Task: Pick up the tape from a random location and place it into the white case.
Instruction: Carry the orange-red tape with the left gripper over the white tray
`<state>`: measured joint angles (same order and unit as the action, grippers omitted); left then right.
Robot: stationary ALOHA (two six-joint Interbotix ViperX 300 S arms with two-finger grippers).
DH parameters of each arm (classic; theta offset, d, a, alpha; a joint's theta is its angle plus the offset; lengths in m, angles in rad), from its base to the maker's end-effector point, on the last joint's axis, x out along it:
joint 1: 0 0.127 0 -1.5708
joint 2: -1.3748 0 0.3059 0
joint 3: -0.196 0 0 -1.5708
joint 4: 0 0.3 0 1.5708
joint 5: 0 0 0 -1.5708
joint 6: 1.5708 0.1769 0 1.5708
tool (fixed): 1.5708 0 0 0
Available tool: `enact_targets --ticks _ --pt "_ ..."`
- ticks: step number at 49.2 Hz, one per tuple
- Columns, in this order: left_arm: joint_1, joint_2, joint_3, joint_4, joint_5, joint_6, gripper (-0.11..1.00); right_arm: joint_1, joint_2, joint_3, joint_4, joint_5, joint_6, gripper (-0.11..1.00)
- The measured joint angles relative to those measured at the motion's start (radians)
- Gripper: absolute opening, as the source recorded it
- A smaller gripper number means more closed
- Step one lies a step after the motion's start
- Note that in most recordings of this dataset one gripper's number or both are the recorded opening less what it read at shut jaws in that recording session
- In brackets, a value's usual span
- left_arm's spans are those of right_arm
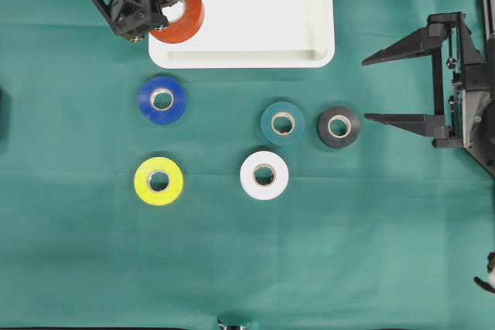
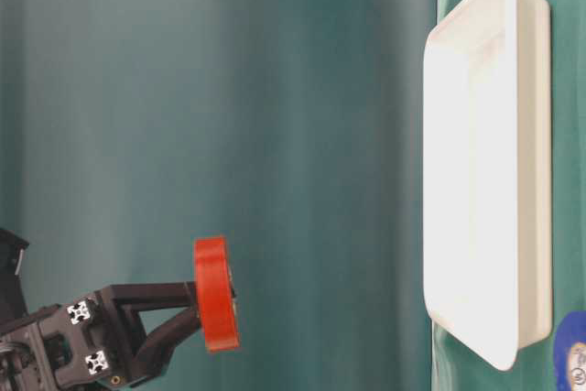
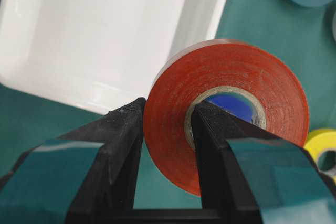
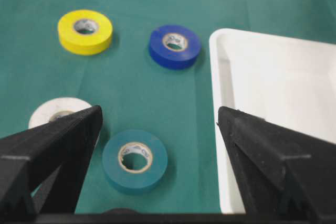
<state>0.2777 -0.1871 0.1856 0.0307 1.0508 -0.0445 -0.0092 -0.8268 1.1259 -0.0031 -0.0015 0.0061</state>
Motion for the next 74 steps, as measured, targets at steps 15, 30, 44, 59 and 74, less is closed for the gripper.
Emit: enact_targets --ticks 15,30,44,59,74 --pt "-0.002 0.038 -0.012 -0.002 -0.040 0.002 0.24 0.000 0.000 0.000 -0.002 0.002 0.000 0.90" --pt "-0.002 0.164 -0.133 0.000 -0.069 0.052 0.24 0.000 0.000 0.000 -0.002 0.002 0.000 0.90" --pt "-0.011 0.267 -0.256 -0.003 -0.075 0.066 0.24 0.000 0.000 0.000 -0.002 0.005 0.000 0.90" --pt "-0.009 0.336 -0.296 -0.003 -0.081 0.067 0.24 0.000 0.000 0.000 -0.002 0.009 0.000 0.90" --pt "-0.011 0.379 -0.287 -0.008 -0.127 0.067 0.24 0.000 0.000 0.000 -0.002 0.011 0.000 0.90"
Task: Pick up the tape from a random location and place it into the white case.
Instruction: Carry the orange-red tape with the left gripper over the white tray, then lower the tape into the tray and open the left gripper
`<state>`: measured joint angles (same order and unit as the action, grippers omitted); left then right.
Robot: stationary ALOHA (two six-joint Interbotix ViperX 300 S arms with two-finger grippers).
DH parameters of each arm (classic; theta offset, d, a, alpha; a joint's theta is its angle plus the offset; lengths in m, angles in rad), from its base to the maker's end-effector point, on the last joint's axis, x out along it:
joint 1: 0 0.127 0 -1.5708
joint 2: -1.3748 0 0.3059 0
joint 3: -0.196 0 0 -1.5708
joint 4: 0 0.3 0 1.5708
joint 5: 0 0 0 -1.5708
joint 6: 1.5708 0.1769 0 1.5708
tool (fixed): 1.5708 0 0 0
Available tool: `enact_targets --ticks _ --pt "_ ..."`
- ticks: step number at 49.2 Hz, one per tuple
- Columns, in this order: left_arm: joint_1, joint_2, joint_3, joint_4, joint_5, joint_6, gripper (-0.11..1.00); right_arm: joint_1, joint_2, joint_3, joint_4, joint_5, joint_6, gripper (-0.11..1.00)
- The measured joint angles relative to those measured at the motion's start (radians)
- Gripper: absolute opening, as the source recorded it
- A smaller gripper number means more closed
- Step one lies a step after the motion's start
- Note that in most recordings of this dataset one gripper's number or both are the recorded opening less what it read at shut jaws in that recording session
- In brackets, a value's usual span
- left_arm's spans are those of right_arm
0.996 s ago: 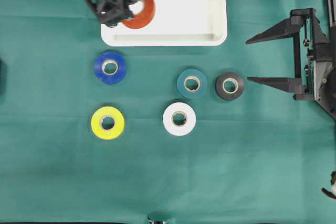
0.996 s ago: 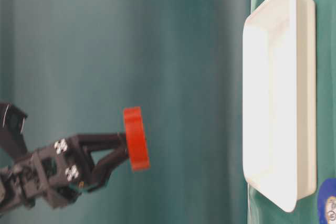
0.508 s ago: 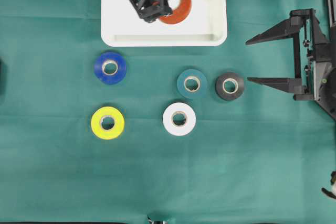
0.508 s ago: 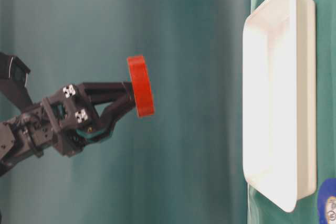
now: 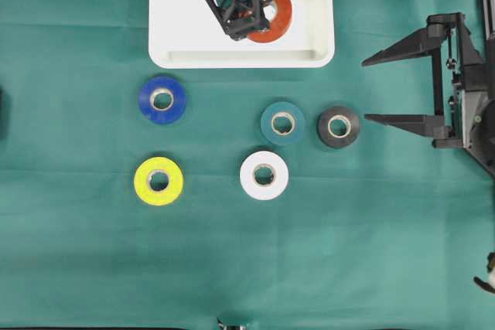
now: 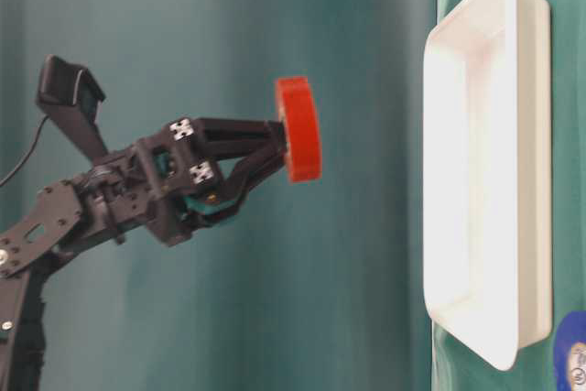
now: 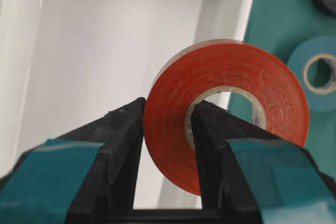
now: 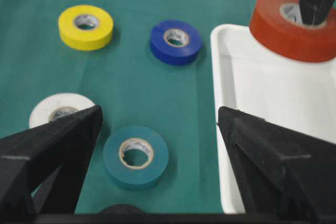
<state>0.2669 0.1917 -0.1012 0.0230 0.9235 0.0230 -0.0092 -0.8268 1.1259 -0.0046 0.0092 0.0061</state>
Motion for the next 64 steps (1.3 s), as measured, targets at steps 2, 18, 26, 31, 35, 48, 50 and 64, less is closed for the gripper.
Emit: enact_targets --ticks 2,18,26,31,35,48,50,64 --pt "0.000 0.006 0.006 -0.002 -0.014 0.000 0.24 0.000 0.000 0.000 0.000 0.000 -0.002 0.90" --pt "0.015 0.055 0.089 -0.006 -0.117 0.000 0.24 0.000 0.000 0.000 0.000 0.000 0.000 0.90" --pt "0.035 0.067 0.144 -0.009 -0.181 0.000 0.24 0.000 0.000 0.000 0.000 0.000 0.000 0.90" --pt "0.046 0.083 0.179 -0.011 -0.216 0.000 0.24 0.000 0.000 0.000 0.000 0.000 -0.002 0.90" --pt "0.055 0.094 0.195 -0.009 -0.239 0.000 0.24 0.000 0.000 0.000 0.000 0.000 0.000 0.90" --pt "0.089 0.132 0.222 -0.011 -0.298 0.000 0.24 0.000 0.006 0.000 0.000 0.002 0.000 0.90" --pt "0.092 0.143 0.225 -0.009 -0.305 0.000 0.24 0.000 0.009 0.000 0.000 0.000 0.000 0.90" --pt "0.115 0.170 0.232 -0.011 -0.327 0.005 0.24 0.000 0.021 0.000 0.000 0.000 0.000 0.90"
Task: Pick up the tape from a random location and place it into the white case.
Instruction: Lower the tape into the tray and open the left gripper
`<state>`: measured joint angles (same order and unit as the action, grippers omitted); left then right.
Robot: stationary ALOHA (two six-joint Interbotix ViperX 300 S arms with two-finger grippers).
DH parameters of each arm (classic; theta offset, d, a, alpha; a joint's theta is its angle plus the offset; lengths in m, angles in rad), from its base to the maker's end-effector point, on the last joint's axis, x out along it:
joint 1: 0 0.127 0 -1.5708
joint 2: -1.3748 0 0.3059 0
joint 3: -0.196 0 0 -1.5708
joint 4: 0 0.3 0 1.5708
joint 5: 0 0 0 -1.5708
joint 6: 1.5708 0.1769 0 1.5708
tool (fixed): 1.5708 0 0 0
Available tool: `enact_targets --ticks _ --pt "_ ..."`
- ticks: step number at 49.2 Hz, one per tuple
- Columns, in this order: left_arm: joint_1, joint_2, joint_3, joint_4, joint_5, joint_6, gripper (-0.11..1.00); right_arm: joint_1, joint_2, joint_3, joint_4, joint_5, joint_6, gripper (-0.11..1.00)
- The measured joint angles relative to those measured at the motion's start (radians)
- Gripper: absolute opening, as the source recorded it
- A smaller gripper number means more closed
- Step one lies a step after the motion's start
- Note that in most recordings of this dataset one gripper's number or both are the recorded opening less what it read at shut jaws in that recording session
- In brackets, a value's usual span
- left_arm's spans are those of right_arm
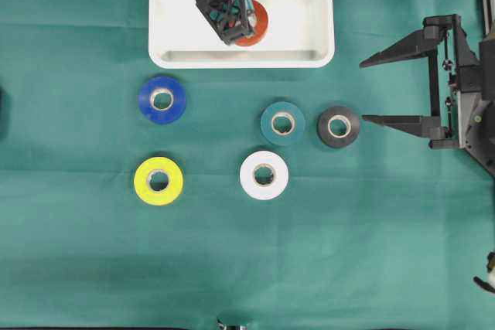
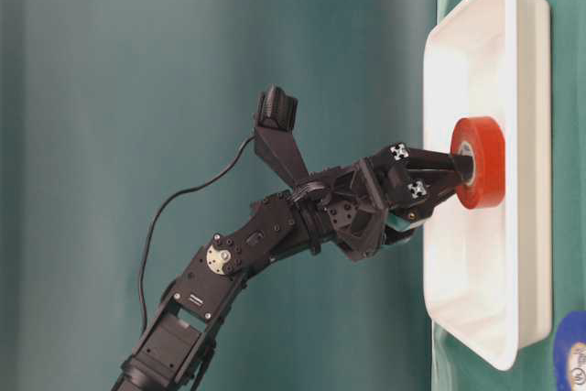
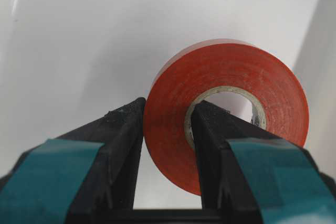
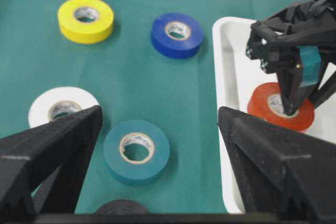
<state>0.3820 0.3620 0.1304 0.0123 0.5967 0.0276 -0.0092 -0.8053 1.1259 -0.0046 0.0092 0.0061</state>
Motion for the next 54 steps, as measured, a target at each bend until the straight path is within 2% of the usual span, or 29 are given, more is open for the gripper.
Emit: enact_targets --ticks 11,25,28,35,39,42,54 --pt "0.008 0.000 0.014 -0.002 -0.009 0.029 0.24 0.000 0.000 0.000 0.000 0.000 -0.002 0.90" --pt "0.006 0.000 0.015 -0.003 -0.015 0.026 0.25 0.000 0.002 0.000 0.000 0.000 -0.002 0.90" --pt "0.006 0.000 0.015 -0.003 -0.015 0.025 0.34 0.000 0.002 0.000 0.000 0.000 -0.002 0.90" --pt "0.006 0.000 0.015 -0.003 -0.020 0.025 0.77 0.000 0.002 0.000 0.000 0.000 -0.002 0.90" --pt "0.006 0.000 0.014 -0.003 -0.029 0.025 0.94 0.000 0.002 0.000 0.000 0.000 -0.002 0.90" --pt "0.006 0.000 0.015 -0.003 -0.032 0.025 0.99 0.000 0.002 0.000 0.000 0.000 -0.002 0.90" --pt "0.006 0.000 0.018 -0.003 -0.035 0.025 0.98 0.000 0.002 0.000 0.000 -0.002 -0.002 0.90"
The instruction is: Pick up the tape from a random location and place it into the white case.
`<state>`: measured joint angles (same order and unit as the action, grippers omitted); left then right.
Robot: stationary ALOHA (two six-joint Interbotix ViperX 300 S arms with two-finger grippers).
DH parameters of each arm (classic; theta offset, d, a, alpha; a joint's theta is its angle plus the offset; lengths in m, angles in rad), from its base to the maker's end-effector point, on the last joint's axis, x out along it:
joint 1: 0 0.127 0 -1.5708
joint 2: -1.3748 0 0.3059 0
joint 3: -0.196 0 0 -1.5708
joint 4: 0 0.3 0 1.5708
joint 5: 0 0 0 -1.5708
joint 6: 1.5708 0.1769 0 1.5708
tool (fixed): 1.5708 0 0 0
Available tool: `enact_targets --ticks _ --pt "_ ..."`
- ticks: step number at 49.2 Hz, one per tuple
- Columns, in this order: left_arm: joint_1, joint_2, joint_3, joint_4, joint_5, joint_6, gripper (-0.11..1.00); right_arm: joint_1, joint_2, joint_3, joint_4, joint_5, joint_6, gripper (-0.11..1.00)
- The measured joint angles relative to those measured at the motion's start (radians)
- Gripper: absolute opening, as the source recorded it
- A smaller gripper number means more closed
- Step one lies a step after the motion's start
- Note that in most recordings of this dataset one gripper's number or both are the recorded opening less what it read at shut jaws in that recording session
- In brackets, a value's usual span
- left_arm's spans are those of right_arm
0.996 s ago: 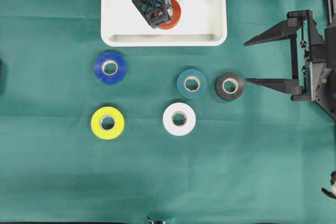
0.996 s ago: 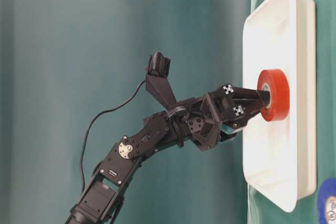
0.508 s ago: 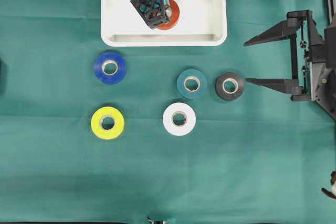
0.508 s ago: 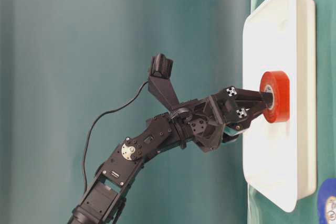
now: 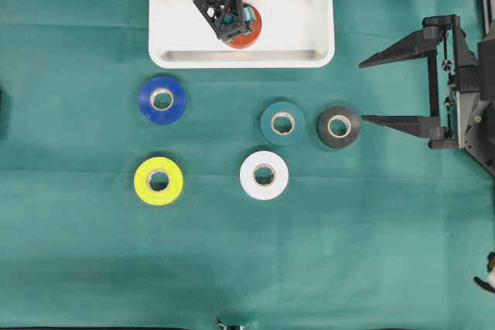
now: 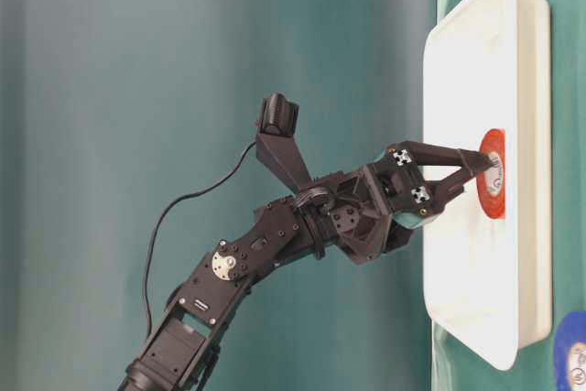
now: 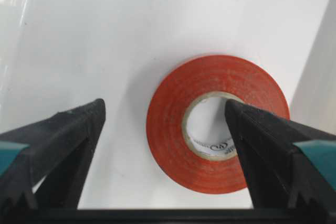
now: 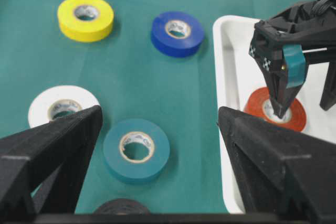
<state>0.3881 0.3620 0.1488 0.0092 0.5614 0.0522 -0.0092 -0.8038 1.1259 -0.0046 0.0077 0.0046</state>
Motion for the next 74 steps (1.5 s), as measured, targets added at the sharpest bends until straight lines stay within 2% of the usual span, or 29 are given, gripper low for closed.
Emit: enact_targets --ticks 21,39,56,74 --pt "-0.005 -0.028 0.003 0.000 0.048 0.000 0.98 0.000 0.000 0.000 0.000 0.000 0.000 0.90" --pt "-0.006 -0.183 -0.006 0.000 0.183 -0.002 0.98 0.000 0.000 0.000 0.000 0.000 0.000 0.90" --pt "-0.015 -0.264 -0.054 0.002 0.313 -0.003 0.98 0.000 0.002 -0.002 0.000 0.000 0.000 0.90" --pt "-0.017 -0.328 -0.067 0.000 0.328 -0.003 0.98 0.000 0.000 -0.002 0.000 0.000 0.000 0.90"
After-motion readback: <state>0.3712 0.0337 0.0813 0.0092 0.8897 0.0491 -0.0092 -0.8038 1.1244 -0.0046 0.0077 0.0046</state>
